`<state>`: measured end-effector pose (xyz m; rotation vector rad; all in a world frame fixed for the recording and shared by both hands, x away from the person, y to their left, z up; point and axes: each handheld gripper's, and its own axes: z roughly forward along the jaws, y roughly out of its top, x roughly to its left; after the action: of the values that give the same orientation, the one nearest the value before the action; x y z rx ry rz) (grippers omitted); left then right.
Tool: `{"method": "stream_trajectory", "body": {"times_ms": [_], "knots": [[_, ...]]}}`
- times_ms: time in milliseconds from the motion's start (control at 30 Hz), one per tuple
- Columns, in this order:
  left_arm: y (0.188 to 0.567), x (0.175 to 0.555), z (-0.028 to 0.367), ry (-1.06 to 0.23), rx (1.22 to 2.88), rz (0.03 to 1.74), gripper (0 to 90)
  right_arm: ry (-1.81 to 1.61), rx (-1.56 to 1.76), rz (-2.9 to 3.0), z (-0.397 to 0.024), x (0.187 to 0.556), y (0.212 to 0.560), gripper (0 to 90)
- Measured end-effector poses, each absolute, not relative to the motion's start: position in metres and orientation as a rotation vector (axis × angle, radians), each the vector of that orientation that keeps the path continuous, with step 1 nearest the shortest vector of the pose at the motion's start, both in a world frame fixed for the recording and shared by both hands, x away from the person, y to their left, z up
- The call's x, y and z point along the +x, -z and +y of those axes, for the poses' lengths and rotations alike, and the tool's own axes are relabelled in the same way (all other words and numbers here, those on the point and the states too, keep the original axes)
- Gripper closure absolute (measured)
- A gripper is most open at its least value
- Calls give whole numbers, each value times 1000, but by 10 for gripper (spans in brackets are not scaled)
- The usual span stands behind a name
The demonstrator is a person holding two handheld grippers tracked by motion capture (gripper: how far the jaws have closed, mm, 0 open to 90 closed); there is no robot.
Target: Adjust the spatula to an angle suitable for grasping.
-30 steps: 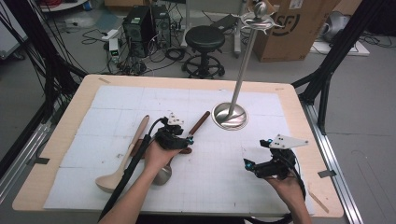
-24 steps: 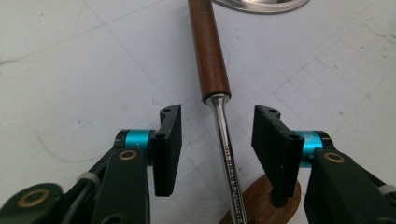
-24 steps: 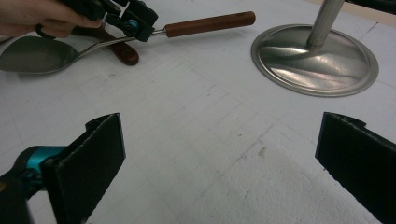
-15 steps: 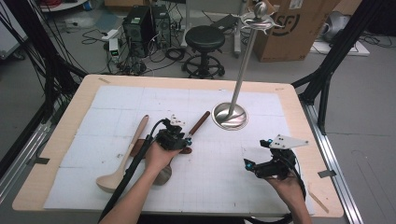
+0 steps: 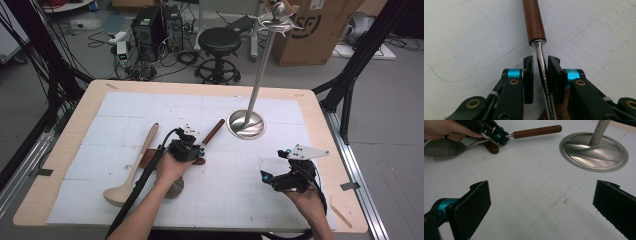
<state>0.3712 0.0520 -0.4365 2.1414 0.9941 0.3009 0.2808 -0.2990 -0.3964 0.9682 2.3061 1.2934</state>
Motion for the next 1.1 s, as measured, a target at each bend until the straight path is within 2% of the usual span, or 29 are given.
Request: {"method": "stream_trajectory", "body": {"times_ms": [67,600,1100], "knots": [[436,371,52,-297,2140,995,788,-1292,967,2306,-299,281,396,2],[430,367,52,-253,2116,970,837,-1315,979,2306,-295,281,398,3],[405,351,56,-254,2050,896,840,-1446,968,2304,-277,285,394,3]]}}
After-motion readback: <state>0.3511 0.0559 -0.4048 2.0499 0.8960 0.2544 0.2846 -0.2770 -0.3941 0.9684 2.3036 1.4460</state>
